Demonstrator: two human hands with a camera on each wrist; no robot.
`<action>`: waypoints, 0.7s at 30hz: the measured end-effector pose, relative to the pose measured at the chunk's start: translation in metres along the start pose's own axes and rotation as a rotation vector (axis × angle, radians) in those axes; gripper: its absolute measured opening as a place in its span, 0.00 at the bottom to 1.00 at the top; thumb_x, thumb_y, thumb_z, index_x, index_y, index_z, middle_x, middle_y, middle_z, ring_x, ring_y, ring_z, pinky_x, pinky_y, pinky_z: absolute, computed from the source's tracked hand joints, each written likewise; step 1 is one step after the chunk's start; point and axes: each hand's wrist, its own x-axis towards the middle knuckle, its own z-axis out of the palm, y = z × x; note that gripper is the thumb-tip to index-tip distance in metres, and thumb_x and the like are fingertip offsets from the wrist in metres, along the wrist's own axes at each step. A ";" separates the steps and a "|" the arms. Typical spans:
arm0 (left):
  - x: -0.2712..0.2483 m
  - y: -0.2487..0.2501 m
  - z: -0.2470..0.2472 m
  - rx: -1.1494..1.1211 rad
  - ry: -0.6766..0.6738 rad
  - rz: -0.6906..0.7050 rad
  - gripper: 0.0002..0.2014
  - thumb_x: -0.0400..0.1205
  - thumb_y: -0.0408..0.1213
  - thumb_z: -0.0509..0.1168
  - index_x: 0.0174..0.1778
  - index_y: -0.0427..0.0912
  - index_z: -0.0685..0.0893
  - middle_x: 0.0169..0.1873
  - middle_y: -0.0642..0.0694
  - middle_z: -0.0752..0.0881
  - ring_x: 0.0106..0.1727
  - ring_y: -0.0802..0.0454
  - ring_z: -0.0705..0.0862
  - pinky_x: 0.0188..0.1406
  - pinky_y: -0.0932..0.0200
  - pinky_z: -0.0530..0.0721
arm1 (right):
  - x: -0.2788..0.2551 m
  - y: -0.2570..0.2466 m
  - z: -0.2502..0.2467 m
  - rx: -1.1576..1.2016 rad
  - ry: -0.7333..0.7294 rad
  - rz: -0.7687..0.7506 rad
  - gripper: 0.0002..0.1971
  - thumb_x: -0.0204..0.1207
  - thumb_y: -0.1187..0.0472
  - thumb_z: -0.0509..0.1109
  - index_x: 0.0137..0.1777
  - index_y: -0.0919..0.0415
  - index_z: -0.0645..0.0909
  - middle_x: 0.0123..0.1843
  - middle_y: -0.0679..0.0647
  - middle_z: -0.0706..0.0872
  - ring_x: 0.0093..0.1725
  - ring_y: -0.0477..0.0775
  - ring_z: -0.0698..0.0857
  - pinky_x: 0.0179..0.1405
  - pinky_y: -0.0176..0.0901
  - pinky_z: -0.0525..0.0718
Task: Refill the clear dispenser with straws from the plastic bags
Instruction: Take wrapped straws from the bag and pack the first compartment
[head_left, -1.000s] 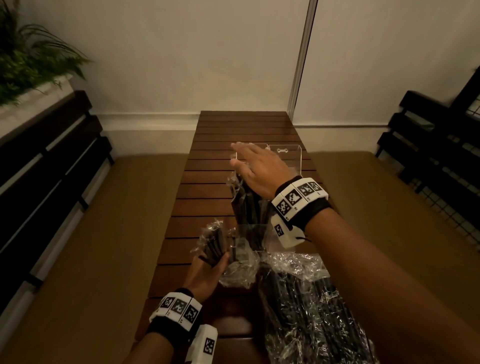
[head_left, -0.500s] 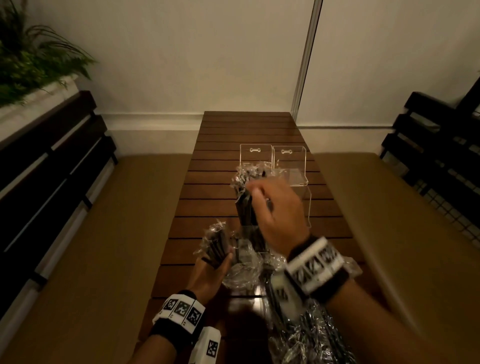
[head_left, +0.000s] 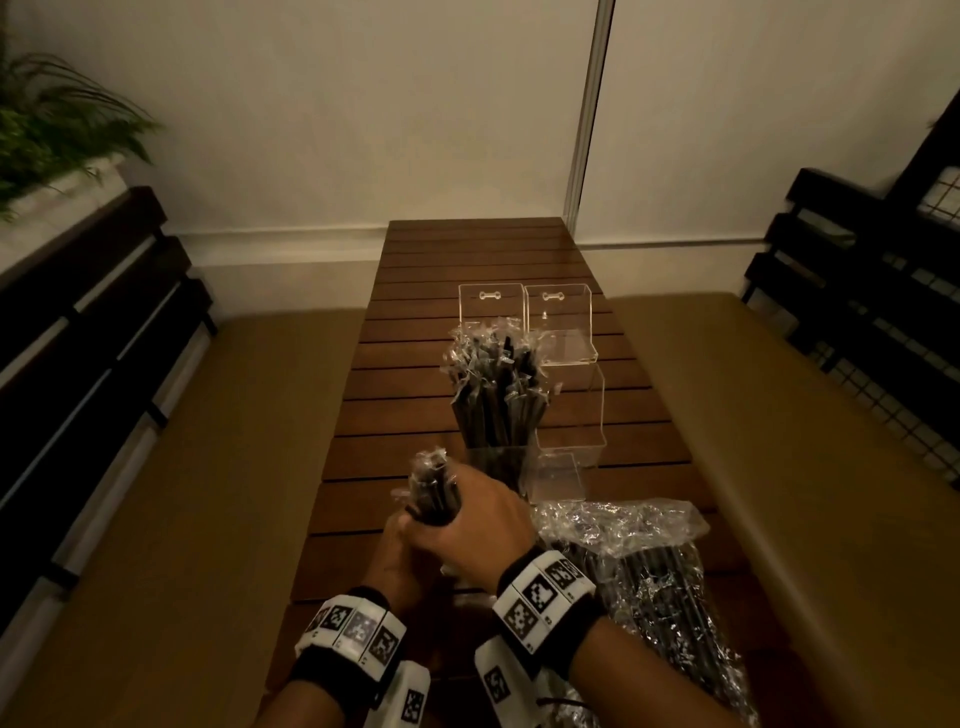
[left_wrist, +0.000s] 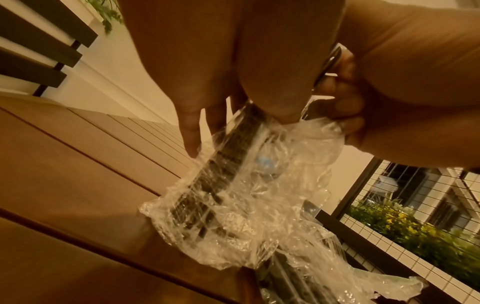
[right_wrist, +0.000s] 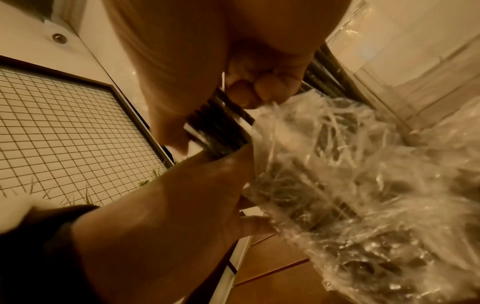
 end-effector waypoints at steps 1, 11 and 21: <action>-0.001 0.004 0.000 -0.057 -0.008 0.004 0.22 0.79 0.23 0.68 0.68 0.42 0.77 0.64 0.48 0.79 0.71 0.44 0.80 0.72 0.42 0.79 | 0.001 -0.001 0.001 0.020 0.011 0.005 0.16 0.65 0.38 0.75 0.51 0.36 0.77 0.41 0.34 0.82 0.43 0.37 0.83 0.46 0.38 0.82; -0.005 0.005 0.004 -0.145 0.003 0.032 0.09 0.85 0.32 0.65 0.59 0.47 0.83 0.52 0.49 0.89 0.52 0.53 0.89 0.59 0.51 0.87 | 0.010 0.007 0.013 0.119 0.019 0.059 0.18 0.66 0.41 0.73 0.55 0.41 0.77 0.44 0.40 0.87 0.46 0.43 0.87 0.51 0.49 0.87; -0.022 0.027 0.002 -0.135 -0.056 0.177 0.24 0.74 0.51 0.71 0.64 0.65 0.69 0.63 0.54 0.82 0.60 0.63 0.83 0.64 0.60 0.84 | 0.011 0.011 0.013 0.252 0.174 0.053 0.08 0.75 0.51 0.73 0.53 0.43 0.82 0.47 0.39 0.88 0.48 0.36 0.85 0.54 0.41 0.85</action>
